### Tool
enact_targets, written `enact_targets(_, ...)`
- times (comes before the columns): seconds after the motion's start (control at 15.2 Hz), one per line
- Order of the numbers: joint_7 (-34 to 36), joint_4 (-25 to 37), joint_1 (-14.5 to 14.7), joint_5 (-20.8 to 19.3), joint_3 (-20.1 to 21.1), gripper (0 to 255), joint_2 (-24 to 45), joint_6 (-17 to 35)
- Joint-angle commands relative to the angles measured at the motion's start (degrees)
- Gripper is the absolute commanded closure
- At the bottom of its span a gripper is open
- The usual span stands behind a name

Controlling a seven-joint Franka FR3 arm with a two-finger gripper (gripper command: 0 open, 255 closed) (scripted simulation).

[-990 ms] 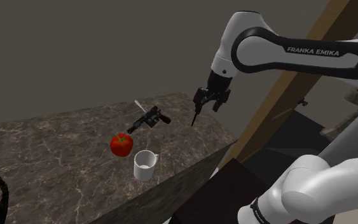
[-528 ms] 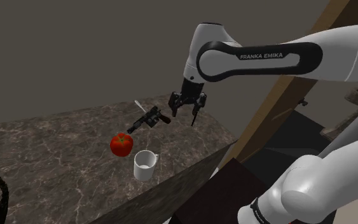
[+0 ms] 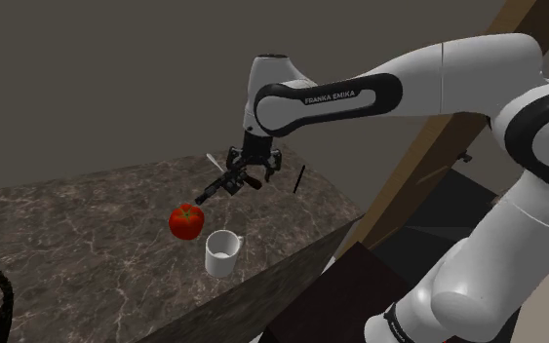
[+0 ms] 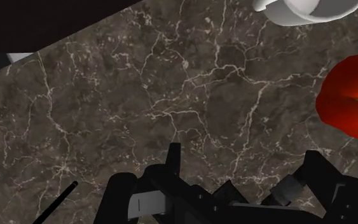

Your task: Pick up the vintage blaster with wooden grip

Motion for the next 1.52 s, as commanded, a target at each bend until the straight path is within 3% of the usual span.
enact_targets(0.0, 3.4, 4.1, 0.4, -1.5, 0.0, 0, 4.9, 0.2)
enact_targets(0.46, 13.0, 20.6, 3.2, -5.6, -1.9, 0, 22.1, -1.1)
enact_targets(0.92, 19.4, 42.9, 6.1, -7.1, -4.9, 0, 40.5, -6.7)
enact_targets(1.45, 19.6, 41.8, 6.2, -7.5, -5.1, 0, 43.3, -2.8)
